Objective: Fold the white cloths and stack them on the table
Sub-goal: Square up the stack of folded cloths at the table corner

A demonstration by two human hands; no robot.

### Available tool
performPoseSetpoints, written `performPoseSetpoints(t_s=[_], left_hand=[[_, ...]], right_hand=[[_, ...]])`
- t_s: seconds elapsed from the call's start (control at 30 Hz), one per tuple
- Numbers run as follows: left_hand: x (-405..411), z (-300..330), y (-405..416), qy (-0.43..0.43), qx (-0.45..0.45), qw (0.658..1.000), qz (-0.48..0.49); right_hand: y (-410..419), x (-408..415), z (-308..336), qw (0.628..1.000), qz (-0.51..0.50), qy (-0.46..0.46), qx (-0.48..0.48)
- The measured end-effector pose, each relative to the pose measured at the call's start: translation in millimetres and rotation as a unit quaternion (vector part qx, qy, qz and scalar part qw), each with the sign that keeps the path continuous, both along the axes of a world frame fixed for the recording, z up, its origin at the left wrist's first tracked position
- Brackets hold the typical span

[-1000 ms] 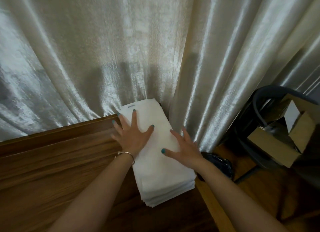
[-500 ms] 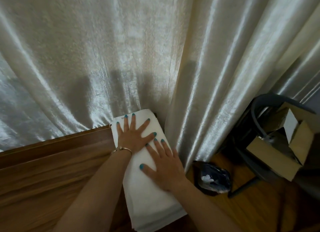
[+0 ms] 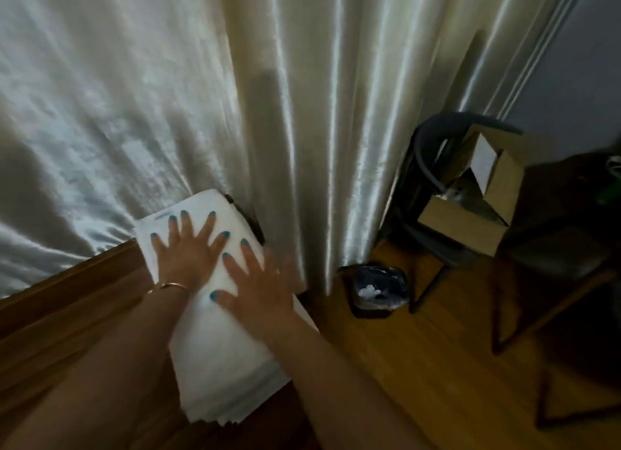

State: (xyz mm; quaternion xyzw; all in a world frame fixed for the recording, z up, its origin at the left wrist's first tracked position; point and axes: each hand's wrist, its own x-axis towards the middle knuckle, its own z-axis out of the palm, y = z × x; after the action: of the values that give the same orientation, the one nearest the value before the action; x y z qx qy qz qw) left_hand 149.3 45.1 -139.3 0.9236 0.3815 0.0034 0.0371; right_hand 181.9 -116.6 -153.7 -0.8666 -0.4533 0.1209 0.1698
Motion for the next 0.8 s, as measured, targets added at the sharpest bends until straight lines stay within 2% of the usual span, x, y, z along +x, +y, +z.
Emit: performPoseSetpoints(t_s=[0.13,0.23,0.33,0.5,0.63,0.73,0.8], left_hand=[[0.9,-0.6,7.0,0.036,-0.028,0.999,0.003],[0.0,-1.4,6.8,0.040,-0.031,0.999,0.009],[-1.0,-3.4,4.1,0.028,-0.020,0.999,0.017],[-2.0,-6.0,3.8,0.009,-0.004,1.000,0.022],[-3.7,-3.9,3.5,-0.002,-0.001,1.000,0.015],[-10.9,-2.5,-1.6,-0.067,0.088,0.994,-0.003],[-16.1,-4.2,-2.0,-0.064,0.047,0.997,0.007]], right_hand=[[10.5,-20.0,-3.5,0.992,0.027,-0.119,0.014],[3.8,-15.4,-4.9,0.993,0.038,-0.062,0.090],[0.7,-15.3,-5.1,0.994,0.042,-0.012,0.098],[5.3,-13.1,-4.8,0.996,0.044,-0.027,0.073],[2.1,-11.6,-6.1,0.993,0.047,-0.054,0.096],[-2.2,-17.9,-8.5,0.990,0.017,-0.074,0.120],[-1.8,-17.6,-9.8,0.993,0.022,-0.071,0.097]])
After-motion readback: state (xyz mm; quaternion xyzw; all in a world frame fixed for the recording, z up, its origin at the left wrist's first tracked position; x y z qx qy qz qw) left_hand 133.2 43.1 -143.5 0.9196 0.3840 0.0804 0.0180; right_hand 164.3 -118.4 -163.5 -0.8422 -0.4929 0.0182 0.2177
